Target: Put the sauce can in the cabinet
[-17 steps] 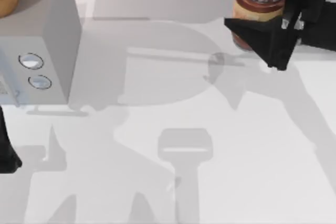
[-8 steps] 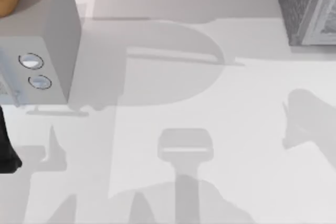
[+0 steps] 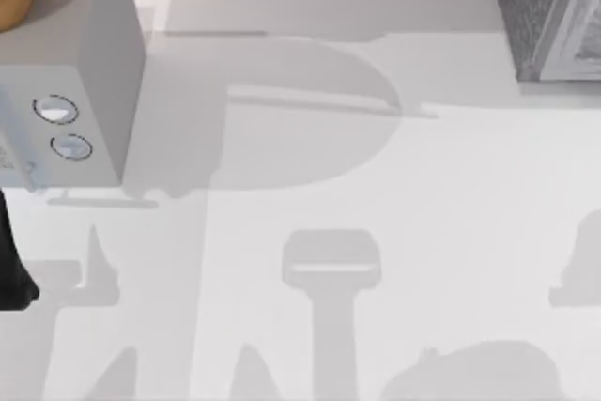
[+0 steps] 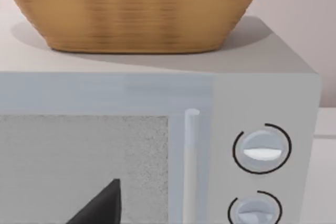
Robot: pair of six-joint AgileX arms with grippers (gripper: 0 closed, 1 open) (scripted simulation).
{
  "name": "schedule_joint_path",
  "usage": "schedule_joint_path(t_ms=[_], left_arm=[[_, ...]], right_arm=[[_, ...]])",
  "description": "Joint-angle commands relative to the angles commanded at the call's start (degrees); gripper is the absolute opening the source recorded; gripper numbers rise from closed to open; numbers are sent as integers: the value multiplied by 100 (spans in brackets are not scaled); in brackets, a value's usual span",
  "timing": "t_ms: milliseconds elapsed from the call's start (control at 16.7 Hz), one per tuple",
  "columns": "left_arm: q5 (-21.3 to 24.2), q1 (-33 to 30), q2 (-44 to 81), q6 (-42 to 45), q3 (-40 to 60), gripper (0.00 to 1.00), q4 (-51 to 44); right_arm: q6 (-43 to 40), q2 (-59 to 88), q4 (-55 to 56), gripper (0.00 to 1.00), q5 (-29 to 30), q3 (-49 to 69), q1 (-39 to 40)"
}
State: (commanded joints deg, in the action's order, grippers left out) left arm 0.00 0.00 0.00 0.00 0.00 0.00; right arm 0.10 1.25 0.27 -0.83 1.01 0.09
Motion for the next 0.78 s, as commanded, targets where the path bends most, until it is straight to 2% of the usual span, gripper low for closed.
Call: schedule_joint_path(t_ms=[480,780], left_arm=[[0,0,0,0,0,100,0],[0,0,0,0,0,100,0]], right_arm=[[6,-48,-39,0,71,-35,24],[79,940,-418,0,160,1171,221]])
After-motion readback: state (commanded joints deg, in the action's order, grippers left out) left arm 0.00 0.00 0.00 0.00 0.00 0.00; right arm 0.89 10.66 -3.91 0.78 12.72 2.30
